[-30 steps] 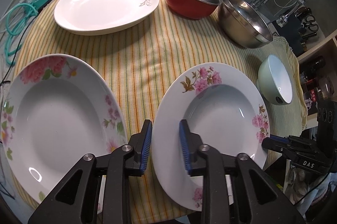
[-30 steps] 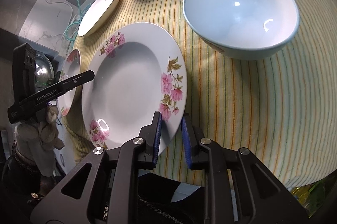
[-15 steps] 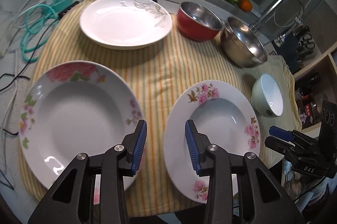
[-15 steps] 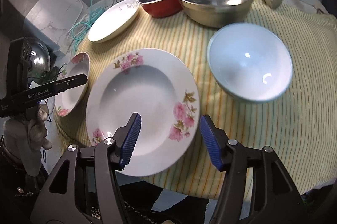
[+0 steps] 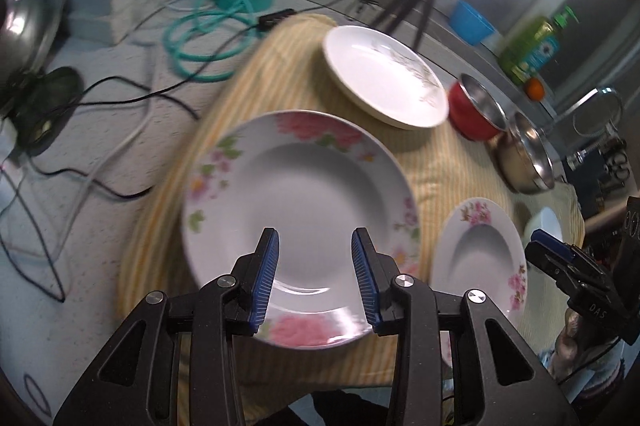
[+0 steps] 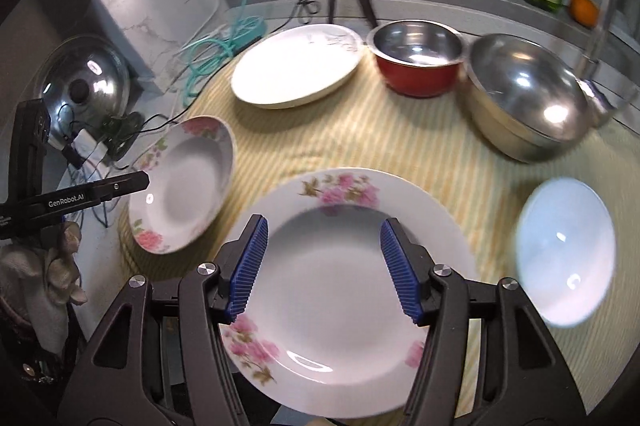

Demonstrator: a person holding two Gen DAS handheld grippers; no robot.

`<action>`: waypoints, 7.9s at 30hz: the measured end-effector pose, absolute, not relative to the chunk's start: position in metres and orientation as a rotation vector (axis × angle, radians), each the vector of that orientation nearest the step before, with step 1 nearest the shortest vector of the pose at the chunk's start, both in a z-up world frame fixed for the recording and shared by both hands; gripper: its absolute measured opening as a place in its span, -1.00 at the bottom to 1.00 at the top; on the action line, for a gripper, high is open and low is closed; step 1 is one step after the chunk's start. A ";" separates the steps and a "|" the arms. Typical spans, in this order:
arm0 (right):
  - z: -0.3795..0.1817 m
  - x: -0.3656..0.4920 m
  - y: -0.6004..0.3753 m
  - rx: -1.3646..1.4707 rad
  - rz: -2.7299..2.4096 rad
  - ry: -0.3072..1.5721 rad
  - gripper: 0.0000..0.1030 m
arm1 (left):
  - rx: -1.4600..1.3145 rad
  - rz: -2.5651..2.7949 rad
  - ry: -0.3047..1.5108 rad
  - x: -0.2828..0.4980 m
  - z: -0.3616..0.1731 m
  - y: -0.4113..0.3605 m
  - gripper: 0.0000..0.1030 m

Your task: Organize plates and bowls

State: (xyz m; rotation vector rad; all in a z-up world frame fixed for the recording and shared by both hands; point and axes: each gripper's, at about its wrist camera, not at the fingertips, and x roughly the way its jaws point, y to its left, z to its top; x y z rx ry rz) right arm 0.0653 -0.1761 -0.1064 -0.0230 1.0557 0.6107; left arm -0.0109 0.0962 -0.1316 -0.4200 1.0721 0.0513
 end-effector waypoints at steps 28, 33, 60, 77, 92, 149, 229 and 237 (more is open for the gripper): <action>-0.165 0.118 -0.068 0.018 0.789 1.289 -0.56 | -0.534 0.130 1.103 -0.015 -0.171 0.157 -0.74; -0.167 0.116 -0.059 0.012 0.806 1.299 -0.71 | -0.539 0.115 1.107 -0.013 -0.173 0.158 -0.77; -0.161 0.112 -0.063 0.051 0.775 1.288 -0.78 | -0.489 0.102 1.102 -0.009 -0.161 0.151 -0.77; -0.130 0.098 -0.126 0.149 0.697 1.245 -0.78 | -0.454 0.001 1.062 0.003 -0.132 0.114 -0.77; -0.133 0.076 -0.213 0.228 0.548 1.262 -0.78 | -0.370 -0.159 1.120 0.017 -0.135 0.042 -0.77; -0.154 0.049 -0.259 0.033 0.384 1.256 -0.47 | -0.143 -0.262 1.208 0.021 -0.159 -0.050 -0.71; -0.169 0.227 -0.136 0.426 0.317 1.222 -0.47 | -0.237 -0.314 1.105 0.249 -0.168 0.130 -0.66; -0.173 0.232 -0.126 0.416 0.335 1.234 -0.70 | -0.238 -0.326 1.112 0.251 -0.172 0.126 -0.79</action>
